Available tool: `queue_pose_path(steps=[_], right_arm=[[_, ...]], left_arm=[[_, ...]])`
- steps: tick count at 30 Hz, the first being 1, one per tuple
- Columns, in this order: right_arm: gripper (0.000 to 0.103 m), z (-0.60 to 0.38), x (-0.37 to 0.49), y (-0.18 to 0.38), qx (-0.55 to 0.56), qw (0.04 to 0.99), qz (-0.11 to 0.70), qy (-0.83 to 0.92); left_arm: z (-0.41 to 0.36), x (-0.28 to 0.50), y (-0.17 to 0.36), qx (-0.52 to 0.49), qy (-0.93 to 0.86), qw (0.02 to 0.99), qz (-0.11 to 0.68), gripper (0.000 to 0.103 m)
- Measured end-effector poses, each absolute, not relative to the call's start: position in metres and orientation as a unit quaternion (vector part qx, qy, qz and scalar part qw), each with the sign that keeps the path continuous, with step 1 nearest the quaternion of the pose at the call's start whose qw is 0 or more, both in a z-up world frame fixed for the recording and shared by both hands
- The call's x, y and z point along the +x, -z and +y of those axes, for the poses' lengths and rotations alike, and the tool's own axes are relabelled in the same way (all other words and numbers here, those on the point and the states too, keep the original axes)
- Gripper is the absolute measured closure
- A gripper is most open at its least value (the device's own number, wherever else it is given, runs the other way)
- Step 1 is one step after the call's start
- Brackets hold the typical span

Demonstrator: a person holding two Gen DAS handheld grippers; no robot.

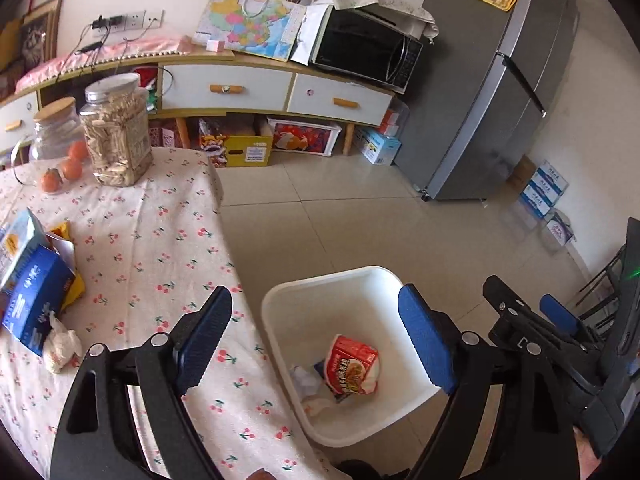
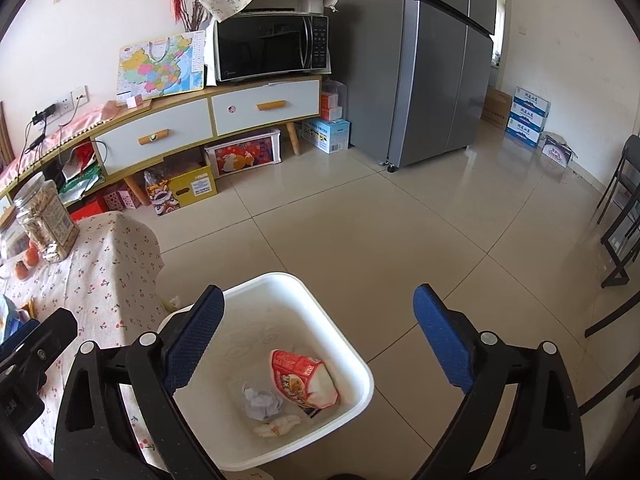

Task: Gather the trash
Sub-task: 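Move both tools back over the table toward the blue milk carton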

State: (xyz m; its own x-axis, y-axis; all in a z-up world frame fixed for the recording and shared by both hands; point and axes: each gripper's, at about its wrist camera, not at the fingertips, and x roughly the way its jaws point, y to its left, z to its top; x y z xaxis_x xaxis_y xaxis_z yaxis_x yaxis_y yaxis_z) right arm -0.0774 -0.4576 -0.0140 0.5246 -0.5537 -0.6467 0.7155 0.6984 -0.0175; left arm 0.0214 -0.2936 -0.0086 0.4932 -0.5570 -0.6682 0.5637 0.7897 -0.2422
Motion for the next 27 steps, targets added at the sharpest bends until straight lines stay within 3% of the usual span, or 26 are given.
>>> queue_pose_path(steps=[3,27], right_arm=[[0.007,-0.442,-0.07,0.01,0.114,0.872,0.317,0.354],[0.007,-0.309,0.002,0.006,0.045,0.907,0.337,0.249]], left_arm=[[-0.278,0.023,0.004,0.017,0.298,0.878,0.375,0.02],[-0.13,0.073,0.013,0.011,0.155,0.903,0.4,0.016]])
